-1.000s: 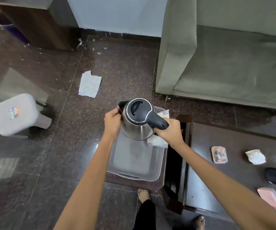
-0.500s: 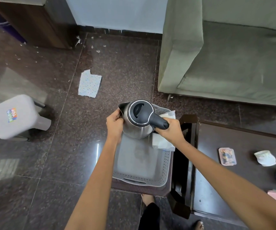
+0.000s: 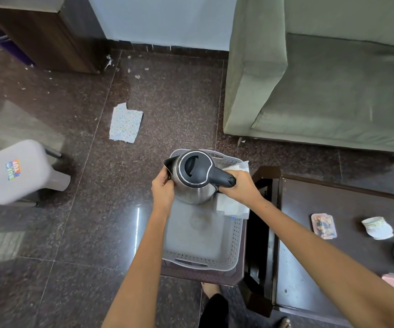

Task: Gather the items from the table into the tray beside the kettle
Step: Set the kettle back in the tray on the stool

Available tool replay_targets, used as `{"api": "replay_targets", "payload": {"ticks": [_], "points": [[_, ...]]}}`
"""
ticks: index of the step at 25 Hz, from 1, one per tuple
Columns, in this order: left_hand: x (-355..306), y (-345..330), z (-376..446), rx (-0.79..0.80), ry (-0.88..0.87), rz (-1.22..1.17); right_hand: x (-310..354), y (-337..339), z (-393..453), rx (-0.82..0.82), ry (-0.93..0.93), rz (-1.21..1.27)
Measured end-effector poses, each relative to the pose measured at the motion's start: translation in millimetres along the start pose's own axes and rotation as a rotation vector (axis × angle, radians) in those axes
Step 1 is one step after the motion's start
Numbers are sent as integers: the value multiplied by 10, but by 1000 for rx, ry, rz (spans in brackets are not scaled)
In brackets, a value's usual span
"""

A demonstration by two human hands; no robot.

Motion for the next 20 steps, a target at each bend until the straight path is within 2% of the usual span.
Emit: {"api": "replay_targets", "payload": {"ticks": [5,10,14,17,20], "points": [[46,13,-38,-25,-8,50,-43,18,3,-26,-23,-39],[69,90,-212,-97,3,46,28,115,-71,-52,37,-139],[-17,67,-721,-194,21,59,3,383,-357,-154,43,-9],[-44,-225,-1322,-238,-18,90,-107,740,-778,-261,47,92],[121,-834,-1841,-145,-57,143,-489,1229,-1386,-354,-40,136]]}}
Point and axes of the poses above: each hand's wrist, its own z-axis towards the middle knuckle, its own y-axis out of the back of the hand, x = y × z, the point moved 10 cm from there along z, towards the middle knuckle, and after that the axes turned 8 degrees about z, right-handed, at the moved point
